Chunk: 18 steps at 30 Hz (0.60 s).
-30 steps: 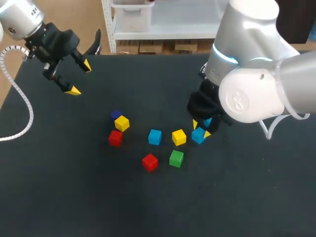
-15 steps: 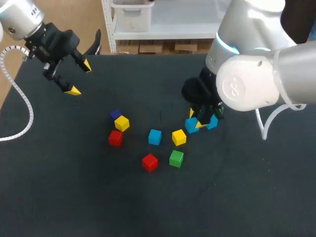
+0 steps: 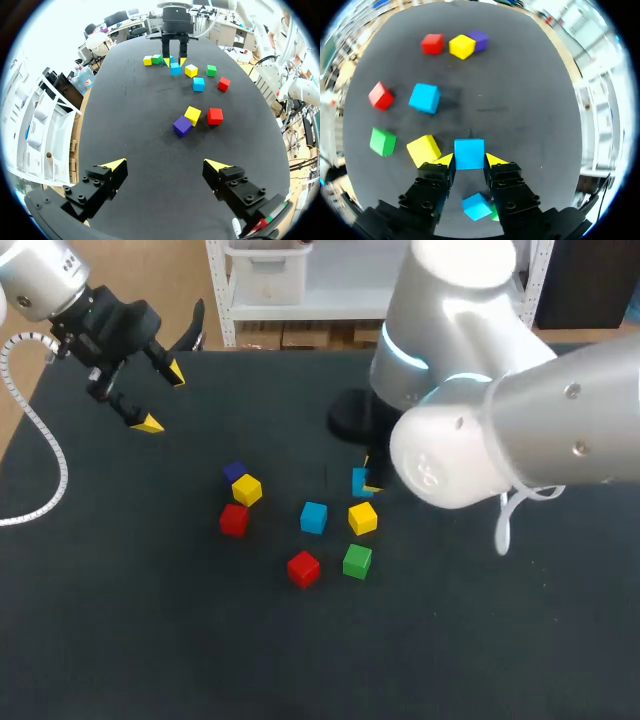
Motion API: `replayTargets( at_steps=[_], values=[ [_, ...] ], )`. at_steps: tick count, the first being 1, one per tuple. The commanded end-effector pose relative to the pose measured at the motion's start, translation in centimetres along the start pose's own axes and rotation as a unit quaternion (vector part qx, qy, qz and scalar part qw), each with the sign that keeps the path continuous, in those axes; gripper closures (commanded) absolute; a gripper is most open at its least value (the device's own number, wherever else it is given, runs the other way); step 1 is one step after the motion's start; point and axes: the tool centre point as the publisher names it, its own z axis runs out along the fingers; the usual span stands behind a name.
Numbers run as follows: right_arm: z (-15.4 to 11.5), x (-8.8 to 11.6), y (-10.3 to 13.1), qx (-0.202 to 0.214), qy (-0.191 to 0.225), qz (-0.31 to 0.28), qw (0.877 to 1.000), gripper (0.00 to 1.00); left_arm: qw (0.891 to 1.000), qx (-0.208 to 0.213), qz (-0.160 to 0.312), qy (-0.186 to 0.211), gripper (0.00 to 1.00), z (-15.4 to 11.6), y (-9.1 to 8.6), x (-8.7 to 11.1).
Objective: Place the blue cubes, place green cubes on the blue cubes, place the yellow cubes on the green cubes, then place the red cubes on the yellow cubes, and place purple cube on the red cubes.
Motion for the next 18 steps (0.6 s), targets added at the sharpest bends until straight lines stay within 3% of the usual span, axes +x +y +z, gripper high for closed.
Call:
replayTargets(
  at_steps=[1,18],
  values=[
    [-0.1,-0.3,0.3,0.040,0.024,0.059,0.997,1.00,1.000,-0.002,0.000,0.002,0.00,0.0,-0.1,-0.1],
    [0.3,-0.6,-1.3,0.040,0.009,0.037,0.998,1.00,1.000,-0.002,0.000,0.002,0.00,0.0,-0.1,-0.1]
  ],
)
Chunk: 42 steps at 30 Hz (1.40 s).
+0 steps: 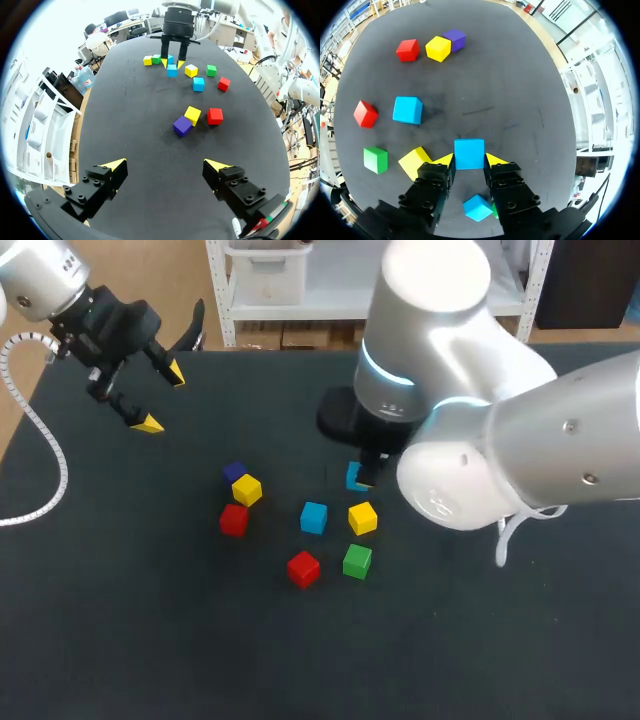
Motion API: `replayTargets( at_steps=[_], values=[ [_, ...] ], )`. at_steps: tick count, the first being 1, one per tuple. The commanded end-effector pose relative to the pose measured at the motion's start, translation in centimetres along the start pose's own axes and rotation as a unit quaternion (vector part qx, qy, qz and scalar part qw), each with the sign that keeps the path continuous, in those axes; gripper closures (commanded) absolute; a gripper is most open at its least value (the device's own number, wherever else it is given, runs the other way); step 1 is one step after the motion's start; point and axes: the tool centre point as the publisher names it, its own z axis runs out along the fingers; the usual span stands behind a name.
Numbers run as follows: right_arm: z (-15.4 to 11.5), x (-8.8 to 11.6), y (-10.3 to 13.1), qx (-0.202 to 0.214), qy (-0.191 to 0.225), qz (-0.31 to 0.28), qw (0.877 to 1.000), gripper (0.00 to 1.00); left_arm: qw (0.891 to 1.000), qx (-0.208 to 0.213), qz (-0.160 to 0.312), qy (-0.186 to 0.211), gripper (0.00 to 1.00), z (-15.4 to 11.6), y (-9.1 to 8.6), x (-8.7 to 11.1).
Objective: Place the blue cubes, place green cubes on the blue cubes, place the yellow cubes on the green cubes, then place the red cubes on the yellow cubes, and place purple cube on the red cubes.
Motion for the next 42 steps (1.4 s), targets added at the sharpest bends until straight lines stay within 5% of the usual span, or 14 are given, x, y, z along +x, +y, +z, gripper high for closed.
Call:
replayTargets(
  at_steps=[1,42],
  values=[
    [0.05,0.03,-0.45,-0.003,-0.001,-0.007,1.000,1.00,1.000,-0.002,0.000,0.002,0.00,0.04,-0.10,-0.05],
    [1.00,0.00,-0.50,-0.025,-0.008,-0.073,0.997,1.00,1.000,-0.002,0.000,0.002,0.00,0.04,-0.10,-0.05]
  ],
)
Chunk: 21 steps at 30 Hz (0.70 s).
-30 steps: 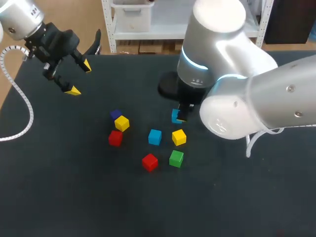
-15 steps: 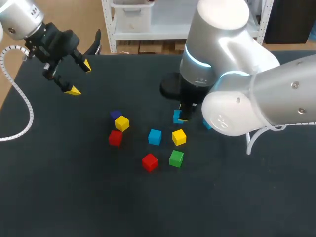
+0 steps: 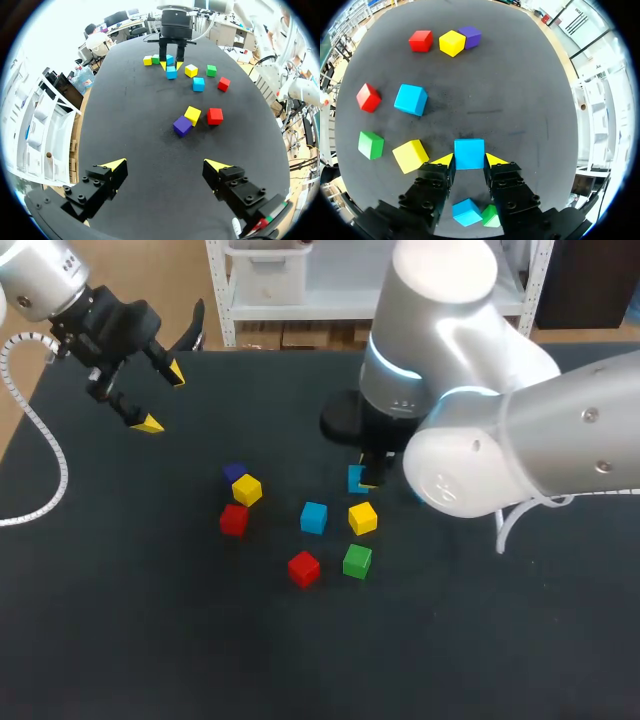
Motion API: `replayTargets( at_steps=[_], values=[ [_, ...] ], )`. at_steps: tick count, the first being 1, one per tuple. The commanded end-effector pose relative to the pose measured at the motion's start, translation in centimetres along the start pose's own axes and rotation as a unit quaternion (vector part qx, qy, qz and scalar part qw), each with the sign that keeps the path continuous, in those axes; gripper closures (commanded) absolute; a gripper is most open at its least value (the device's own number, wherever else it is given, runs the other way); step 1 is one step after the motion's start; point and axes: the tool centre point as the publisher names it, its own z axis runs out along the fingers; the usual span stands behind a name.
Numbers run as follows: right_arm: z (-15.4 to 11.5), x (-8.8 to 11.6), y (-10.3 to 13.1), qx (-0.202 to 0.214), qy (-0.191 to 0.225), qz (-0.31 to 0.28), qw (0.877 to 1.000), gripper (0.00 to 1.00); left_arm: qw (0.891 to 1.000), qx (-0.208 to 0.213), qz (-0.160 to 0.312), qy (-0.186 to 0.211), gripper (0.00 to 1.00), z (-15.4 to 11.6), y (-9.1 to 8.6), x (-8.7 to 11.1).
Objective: Place the blue cubes, place green cubes on the blue cubes, place the yellow cubes on the green cubes, then place the red cubes on the yellow cubes, and place purple cube on the red cubes.
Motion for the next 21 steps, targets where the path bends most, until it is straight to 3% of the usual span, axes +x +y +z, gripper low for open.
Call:
replayTargets(
  at_steps=[1,21],
  values=[
    [0.16,-0.16,-0.24,-0.002,0.001,-0.001,1.000,1.00,1.000,-0.002,0.000,0.002,0.00,0.04,-0.10,-0.06],
    [0.52,-0.04,-0.74,-0.004,0.006,-0.006,1.000,1.00,1.000,-0.002,0.000,0.002,0.00,0.04,-0.10,-0.06]
  ],
)
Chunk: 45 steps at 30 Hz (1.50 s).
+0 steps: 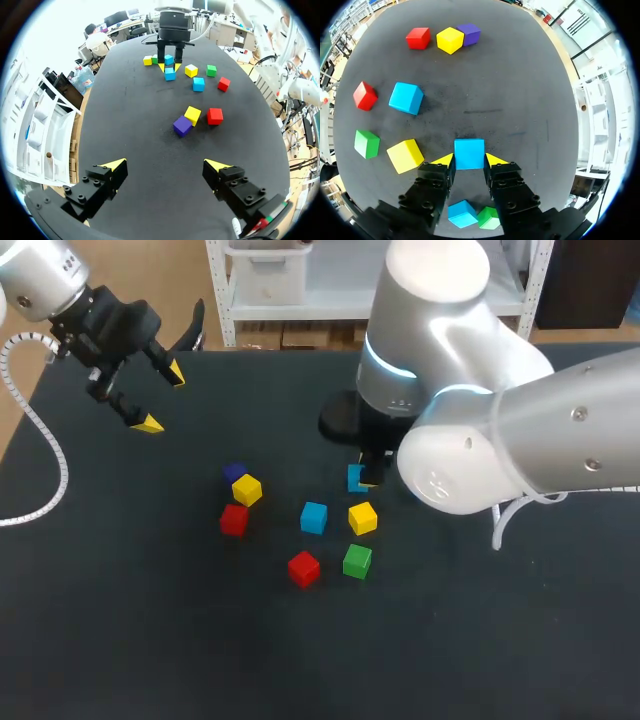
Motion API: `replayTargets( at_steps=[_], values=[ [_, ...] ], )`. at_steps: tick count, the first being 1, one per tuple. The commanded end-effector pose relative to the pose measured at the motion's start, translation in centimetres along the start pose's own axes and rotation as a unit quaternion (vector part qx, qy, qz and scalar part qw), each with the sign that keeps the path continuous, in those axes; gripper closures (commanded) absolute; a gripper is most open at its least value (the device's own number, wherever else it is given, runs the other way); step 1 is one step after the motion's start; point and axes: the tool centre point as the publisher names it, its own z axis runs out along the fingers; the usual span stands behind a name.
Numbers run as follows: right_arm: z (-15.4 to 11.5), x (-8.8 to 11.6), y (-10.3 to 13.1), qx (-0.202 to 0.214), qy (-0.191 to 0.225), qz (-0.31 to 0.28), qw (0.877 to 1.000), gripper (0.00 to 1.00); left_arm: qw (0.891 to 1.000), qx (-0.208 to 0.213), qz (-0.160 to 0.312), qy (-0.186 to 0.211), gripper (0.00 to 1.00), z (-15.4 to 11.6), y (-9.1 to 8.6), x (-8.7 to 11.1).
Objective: Place the blue cubes, place green cubes on the blue cubes, place the yellow cubes on the green cubes, then place the red cubes on the yellow cubes, and place purple cube on the red cubes.
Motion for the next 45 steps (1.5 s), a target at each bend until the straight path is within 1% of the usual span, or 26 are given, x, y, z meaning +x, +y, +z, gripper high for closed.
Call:
replayTargets(
  at_steps=[1,5,8,11,13,17,28,31,32,36,40,45],
  values=[
    [0.03,-0.09,-0.22,-0.003,-0.001,-0.001,1.000,1.00,1.000,-0.002,0.000,0.002,0.00,0.04,-0.10,-0.06],
    [0.03,-0.10,-0.22,-0.004,-0.001,-0.002,1.000,1.00,1.000,-0.002,0.000,0.002,0.00,0.04,-0.10,-0.06],
    [0.06,-0.09,-0.20,-0.005,0.000,-0.003,1.000,0.93,1.000,-0.002,0.000,0.002,0.00,0.04,-0.10,-0.06],
    [0.05,-0.04,-0.16,-0.006,0.001,-0.003,1.000,0.80,1.000,-0.002,0.000,0.002,0.00,0.04,-0.10,-0.06],
    [0.05,-0.03,-0.16,-0.006,0.001,-0.003,1.000,0.69,1.000,-0.002,0.000,0.002,0.00,0.04,-0.10,-0.06],
    [0.08,0.00,-0.23,-0.006,0.001,-0.003,1.000,0.61,1.000,-0.002,0.000,0.002,0.00,0.04,-0.10,-0.06],
    [0.14,0.01,-0.31,-0.007,0.001,-0.001,1.000,0.57,1.000,-0.002,0.000,0.002,0.00,0.04,-0.10,-0.06],
    [0.23,0.08,-0.42,-0.007,0.000,-0.001,1.000,0.62,1.000,-0.002,0.000,0.002,0.00,0.04,-0.10,-0.06],
    [0.25,0.08,-0.43,-0.007,0.000,-0.001,1.000,0.67,1.000,-0.002,0.000,0.002,0.00,0.04,-0.10,-0.06],
    [0.24,-0.03,-0.46,-0.007,-0.002,-0.003,1.000,0.75,1.000,-0.002,0.000,0.002,0.00,0.04,-0.10,-0.06],
    [0.20,-0.22,-0.55,-0.007,-0.004,-0.005,1.000,0.70,1.000,-0.002,0.000,0.002,0.00,0.04,-0.10,-0.06],
    [0.22,-0.28,-0.59,-0.008,-0.005,-0.005,1.000,0.67,1.000,-0.002,0.000,0.002,0.00,0.04,-0.10,-0.06]
  ],
)
